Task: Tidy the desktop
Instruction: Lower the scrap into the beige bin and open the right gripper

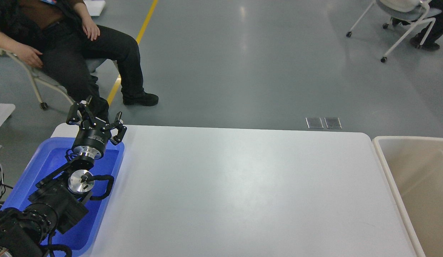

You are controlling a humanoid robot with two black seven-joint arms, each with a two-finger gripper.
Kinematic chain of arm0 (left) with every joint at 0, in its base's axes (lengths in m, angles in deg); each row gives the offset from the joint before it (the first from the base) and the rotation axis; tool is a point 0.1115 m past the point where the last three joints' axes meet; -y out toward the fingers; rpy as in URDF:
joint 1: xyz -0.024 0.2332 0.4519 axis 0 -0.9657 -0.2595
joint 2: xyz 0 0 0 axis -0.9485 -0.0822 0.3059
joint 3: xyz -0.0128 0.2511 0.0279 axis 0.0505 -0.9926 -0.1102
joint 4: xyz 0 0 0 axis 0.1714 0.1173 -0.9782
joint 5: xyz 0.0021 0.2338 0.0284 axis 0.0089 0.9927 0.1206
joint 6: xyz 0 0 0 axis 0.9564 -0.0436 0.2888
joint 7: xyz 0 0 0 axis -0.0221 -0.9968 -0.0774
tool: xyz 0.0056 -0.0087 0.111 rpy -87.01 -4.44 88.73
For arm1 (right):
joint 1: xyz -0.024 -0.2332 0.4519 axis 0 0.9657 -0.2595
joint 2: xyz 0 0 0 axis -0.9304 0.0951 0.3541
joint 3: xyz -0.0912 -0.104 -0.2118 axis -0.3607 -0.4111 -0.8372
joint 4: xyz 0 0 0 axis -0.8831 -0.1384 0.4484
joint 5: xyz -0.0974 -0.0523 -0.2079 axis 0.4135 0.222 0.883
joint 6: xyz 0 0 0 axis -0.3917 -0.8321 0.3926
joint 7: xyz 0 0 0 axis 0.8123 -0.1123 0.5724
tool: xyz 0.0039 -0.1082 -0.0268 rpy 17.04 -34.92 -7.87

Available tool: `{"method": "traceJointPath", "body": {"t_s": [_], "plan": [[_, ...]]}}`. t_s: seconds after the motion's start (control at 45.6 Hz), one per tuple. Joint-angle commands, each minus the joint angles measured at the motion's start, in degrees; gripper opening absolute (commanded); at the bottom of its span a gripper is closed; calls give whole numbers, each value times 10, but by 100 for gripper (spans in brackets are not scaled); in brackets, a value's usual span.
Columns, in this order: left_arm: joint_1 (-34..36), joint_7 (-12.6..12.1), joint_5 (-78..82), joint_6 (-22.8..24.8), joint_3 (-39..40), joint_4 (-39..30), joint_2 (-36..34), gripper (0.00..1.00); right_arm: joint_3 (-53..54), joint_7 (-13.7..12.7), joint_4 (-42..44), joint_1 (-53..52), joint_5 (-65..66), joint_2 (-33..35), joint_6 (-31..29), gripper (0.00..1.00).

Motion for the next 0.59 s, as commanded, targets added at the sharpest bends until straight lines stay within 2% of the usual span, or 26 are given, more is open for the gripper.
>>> {"method": "traceJointPath", "body": {"t_s": [0.0, 0.088, 0.219, 0.373, 0.57], "plan": [[0, 0, 0, 0, 0, 0, 0, 100, 0, -48, 213, 8, -115, -155, -1, 0], [0, 0, 0, 0, 0, 0, 0, 100, 6, -86, 277, 7, -169, -211, 4, 0], [0, 0, 0, 0, 0, 0, 0, 100, 11, -148, 340, 8, -272, -257, 12, 0], [0, 0, 0, 0, 0, 0, 0, 100, 12, -237, 380, 8, -408, -302, 44, 0], [0, 0, 0, 0, 0, 0, 0, 100, 22, -295, 383, 8, -487, -331, 91, 0]]}}
